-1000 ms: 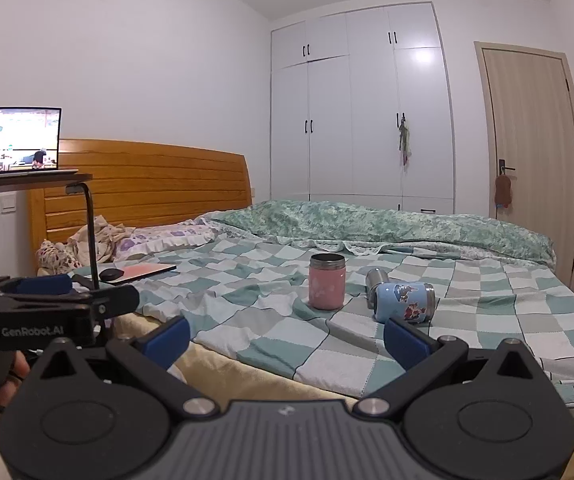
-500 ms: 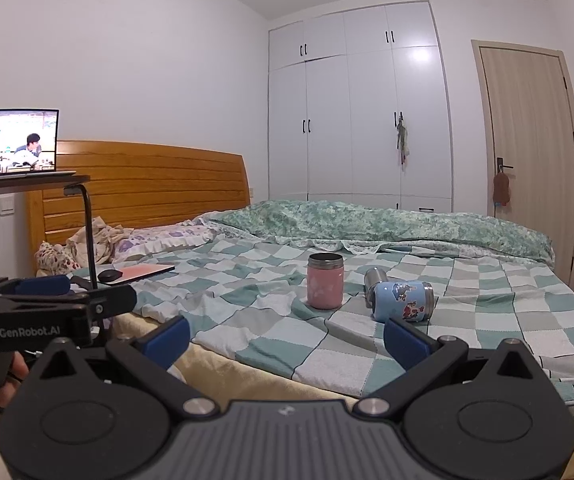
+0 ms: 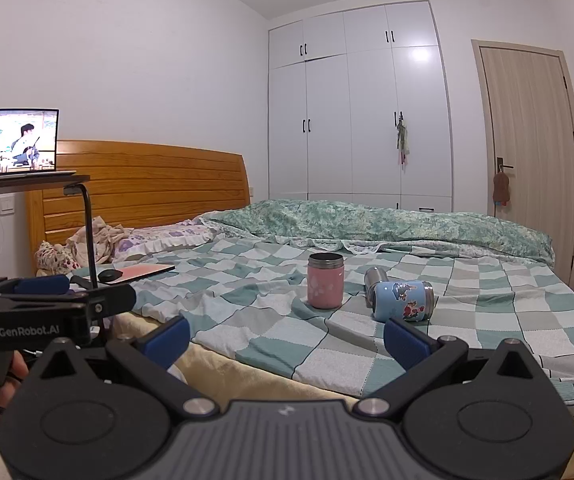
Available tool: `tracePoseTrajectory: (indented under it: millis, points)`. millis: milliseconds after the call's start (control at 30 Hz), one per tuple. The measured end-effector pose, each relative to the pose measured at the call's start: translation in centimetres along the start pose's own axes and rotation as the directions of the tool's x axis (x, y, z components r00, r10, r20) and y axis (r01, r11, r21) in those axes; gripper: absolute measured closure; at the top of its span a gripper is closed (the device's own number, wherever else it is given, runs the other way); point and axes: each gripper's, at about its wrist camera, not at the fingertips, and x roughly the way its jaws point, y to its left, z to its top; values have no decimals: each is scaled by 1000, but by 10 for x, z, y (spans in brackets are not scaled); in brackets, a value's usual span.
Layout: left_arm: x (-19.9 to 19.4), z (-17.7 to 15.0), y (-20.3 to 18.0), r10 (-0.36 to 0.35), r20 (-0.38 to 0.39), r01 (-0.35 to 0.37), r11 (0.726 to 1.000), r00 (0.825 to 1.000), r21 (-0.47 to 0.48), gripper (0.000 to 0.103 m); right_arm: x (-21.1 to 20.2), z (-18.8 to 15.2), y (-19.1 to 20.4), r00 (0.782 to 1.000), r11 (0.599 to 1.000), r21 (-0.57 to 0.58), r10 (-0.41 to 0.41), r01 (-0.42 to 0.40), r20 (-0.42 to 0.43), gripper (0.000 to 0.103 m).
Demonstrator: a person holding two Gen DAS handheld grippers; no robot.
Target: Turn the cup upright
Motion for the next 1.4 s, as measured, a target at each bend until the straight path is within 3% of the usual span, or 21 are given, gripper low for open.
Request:
tracePoseTrajectory:
  millis: [1400]
  points:
    - [-1,2,1,9,11,-9,1000,1000,-3,0,-4,3,-1,1000,1000,-6,-7,7,18,0]
